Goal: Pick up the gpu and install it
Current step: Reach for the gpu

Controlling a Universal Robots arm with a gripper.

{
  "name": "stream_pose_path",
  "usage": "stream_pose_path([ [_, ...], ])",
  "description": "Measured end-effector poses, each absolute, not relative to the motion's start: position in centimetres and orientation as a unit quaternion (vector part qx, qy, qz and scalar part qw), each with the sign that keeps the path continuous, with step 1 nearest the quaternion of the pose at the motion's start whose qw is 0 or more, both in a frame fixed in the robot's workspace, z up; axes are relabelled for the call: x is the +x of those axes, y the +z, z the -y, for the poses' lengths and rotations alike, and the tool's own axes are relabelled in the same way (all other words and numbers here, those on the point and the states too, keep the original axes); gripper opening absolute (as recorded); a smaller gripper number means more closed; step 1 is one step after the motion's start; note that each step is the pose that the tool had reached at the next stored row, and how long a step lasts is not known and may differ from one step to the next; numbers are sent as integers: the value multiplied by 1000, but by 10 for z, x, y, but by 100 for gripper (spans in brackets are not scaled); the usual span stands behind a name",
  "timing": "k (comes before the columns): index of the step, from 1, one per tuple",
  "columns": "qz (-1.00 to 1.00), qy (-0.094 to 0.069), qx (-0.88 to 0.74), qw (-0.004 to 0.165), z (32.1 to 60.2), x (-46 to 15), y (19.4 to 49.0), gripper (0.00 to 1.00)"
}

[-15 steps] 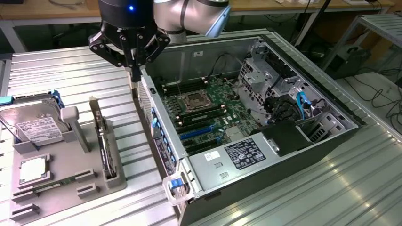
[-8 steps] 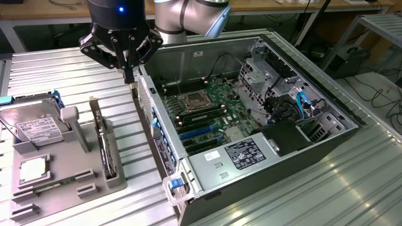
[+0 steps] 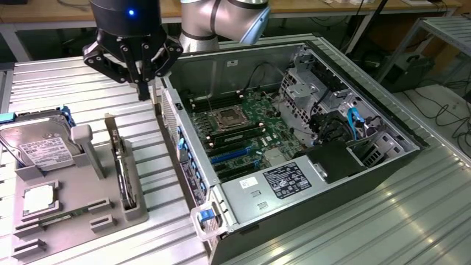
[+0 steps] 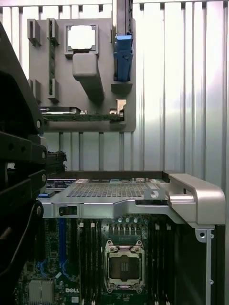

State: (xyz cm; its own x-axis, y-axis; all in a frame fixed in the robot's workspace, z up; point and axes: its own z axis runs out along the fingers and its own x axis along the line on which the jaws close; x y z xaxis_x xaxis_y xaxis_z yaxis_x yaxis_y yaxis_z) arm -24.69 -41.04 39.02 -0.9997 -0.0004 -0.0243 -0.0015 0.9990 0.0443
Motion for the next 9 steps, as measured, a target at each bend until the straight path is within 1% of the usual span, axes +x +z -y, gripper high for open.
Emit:
stream_pose_path([
  [9, -1000, 22, -7, 12, 412, -263, 389, 11],
])
